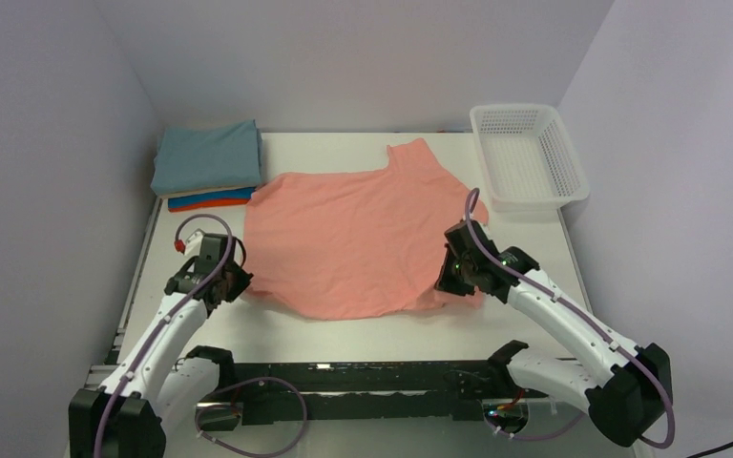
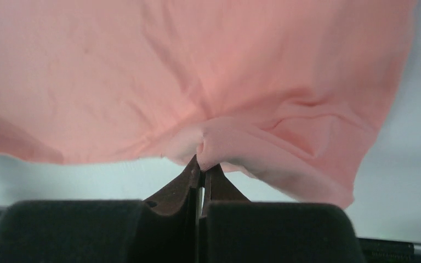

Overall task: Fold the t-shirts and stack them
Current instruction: Fold the flattened tshirt in 1/3 of the way, then grab the side of the flattened tshirt furthest away from the robot with both arms

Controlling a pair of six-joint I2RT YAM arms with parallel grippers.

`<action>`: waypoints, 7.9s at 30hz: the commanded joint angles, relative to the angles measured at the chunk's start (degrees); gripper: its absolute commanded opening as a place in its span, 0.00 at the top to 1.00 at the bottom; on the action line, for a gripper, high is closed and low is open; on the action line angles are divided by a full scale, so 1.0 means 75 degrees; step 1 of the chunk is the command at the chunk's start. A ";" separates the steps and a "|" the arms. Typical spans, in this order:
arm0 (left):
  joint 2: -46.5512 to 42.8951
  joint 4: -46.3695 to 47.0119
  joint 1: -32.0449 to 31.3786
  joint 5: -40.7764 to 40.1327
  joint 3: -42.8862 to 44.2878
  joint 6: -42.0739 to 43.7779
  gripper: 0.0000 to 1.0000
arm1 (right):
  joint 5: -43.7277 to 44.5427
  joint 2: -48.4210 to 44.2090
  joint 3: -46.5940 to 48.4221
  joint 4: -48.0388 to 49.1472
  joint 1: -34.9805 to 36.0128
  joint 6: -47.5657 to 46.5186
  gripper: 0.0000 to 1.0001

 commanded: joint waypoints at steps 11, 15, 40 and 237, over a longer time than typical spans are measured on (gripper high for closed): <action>0.1904 0.1249 0.0798 0.0513 0.1211 0.0342 1.00 | 0.0561 0.1662 0.1457 0.2282 -0.1293 -0.1441 1.00; 0.2100 0.1488 0.0897 0.0404 0.1253 0.0242 1.00 | 0.0447 0.2244 0.1956 0.2411 -0.1491 -0.1705 1.00; 0.3067 0.1100 0.1129 -0.0013 0.2419 0.0704 0.02 | -0.0059 0.6331 0.5459 0.2798 -0.2115 -0.4022 0.08; 0.6500 0.0763 0.0903 0.0097 0.6158 0.3508 0.05 | 0.0587 0.2160 0.0980 0.4514 -0.1505 -0.2454 0.00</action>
